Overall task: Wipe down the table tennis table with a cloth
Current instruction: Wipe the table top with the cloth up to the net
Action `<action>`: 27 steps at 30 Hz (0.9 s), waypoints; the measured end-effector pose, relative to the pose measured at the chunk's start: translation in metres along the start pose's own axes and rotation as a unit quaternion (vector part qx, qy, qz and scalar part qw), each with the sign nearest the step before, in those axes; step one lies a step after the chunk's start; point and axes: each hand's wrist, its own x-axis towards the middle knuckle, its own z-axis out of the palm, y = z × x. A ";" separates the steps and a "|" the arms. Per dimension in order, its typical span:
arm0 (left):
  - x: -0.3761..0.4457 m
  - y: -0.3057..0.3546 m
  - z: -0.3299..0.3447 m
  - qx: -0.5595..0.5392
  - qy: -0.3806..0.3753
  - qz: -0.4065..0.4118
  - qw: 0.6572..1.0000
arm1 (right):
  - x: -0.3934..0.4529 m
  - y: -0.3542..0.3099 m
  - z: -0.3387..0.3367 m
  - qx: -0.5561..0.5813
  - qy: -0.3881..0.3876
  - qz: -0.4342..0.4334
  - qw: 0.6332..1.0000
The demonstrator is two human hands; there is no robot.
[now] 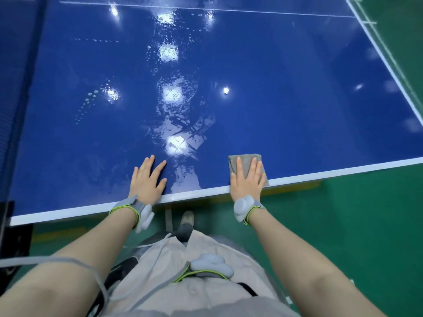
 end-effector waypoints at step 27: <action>-0.043 0.013 0.004 -0.098 -0.022 -0.111 0.989 | -0.027 -0.015 0.010 -0.020 0.000 -0.139 0.990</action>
